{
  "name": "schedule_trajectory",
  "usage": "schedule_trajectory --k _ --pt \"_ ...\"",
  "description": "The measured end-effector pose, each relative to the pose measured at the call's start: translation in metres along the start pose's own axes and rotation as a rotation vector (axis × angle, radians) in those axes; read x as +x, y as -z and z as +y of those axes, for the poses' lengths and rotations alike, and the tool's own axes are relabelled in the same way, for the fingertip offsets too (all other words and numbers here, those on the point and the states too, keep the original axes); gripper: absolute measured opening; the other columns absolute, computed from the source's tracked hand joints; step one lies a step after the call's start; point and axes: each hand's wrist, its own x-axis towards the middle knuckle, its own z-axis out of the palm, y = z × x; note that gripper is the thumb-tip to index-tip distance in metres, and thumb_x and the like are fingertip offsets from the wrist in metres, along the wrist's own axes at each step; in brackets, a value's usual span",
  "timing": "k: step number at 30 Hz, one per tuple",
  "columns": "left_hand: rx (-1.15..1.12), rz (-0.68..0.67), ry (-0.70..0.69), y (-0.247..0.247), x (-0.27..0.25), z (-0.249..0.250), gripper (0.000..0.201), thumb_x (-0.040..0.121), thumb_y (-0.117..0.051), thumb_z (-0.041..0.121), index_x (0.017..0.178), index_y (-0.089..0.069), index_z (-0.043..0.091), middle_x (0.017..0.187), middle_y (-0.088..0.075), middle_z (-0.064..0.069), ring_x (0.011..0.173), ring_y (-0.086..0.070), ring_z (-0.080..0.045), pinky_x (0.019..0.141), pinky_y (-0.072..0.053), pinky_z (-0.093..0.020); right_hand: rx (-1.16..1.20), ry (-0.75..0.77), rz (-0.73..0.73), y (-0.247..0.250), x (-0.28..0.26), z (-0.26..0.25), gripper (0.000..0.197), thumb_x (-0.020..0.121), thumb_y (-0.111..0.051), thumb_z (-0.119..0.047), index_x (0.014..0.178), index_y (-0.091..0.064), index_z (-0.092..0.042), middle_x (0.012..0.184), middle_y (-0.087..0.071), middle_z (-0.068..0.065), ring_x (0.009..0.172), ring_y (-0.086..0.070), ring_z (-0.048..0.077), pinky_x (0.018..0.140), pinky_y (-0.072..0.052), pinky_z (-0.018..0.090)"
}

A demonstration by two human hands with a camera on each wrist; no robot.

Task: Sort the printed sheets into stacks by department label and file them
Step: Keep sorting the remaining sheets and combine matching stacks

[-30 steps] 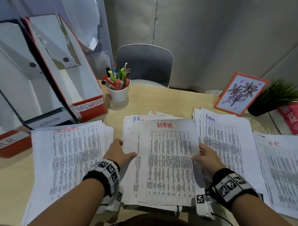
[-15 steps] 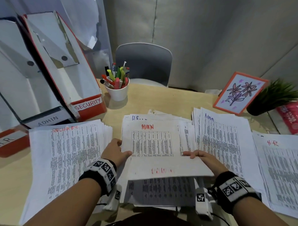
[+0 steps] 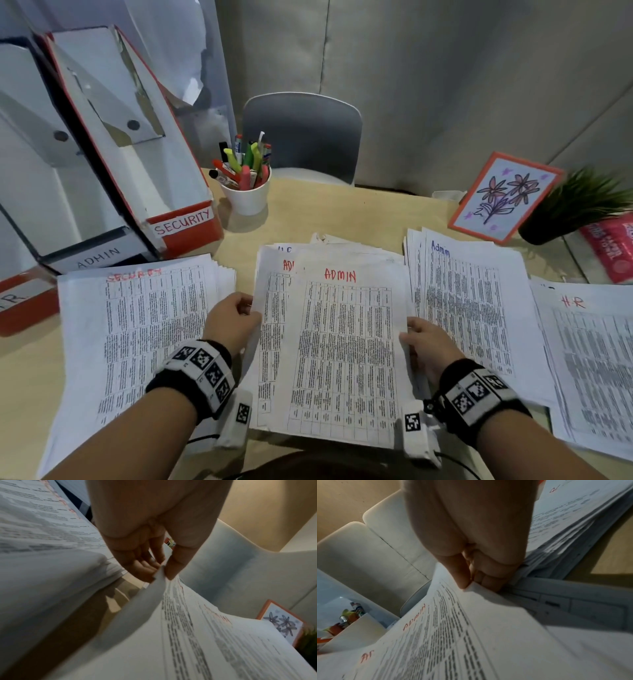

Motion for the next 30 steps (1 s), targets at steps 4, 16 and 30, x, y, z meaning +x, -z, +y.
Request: schedule_trajectory --k 4,16,30 --pt "-0.097 -0.160 0.029 0.000 -0.005 0.010 0.028 0.085 -0.066 0.043 0.095 -0.062 0.017 0.083 -0.063 0.002 0.076 -0.059 -0.016 0.068 -0.046 -0.030 0.003 0.025 0.005 -0.005 -0.015 -0.014 0.033 0.083 -0.049 0.009 0.090 -0.067 -0.017 0.078 -0.070 0.006 0.072 -0.063 0.025 0.073 -0.053 0.037" --pt "-0.529 -0.444 0.066 -0.008 -0.025 0.013 0.030 0.078 -0.063 -0.014 0.107 -0.060 -0.008 0.103 -0.067 -0.026 0.093 -0.066 -0.041 0.075 -0.058 -0.043 0.155 0.067 -0.095 -0.017 -0.023 -0.015 0.021 0.082 -0.057 0.015 0.078 -0.070 -0.001 0.090 -0.069 0.004 0.070 -0.065 0.016 0.055 -0.052 0.021" --pt "-0.393 -0.576 -0.024 0.001 -0.017 0.013 0.040 0.073 -0.060 -0.023 0.053 -0.074 0.008 0.092 -0.073 -0.005 0.095 -0.067 -0.019 0.075 -0.053 -0.021 0.215 0.124 -0.228 -0.011 -0.031 -0.021 0.027 0.087 -0.053 0.006 0.099 -0.071 -0.011 0.112 -0.065 0.007 0.088 -0.065 0.023 0.062 -0.053 0.023"
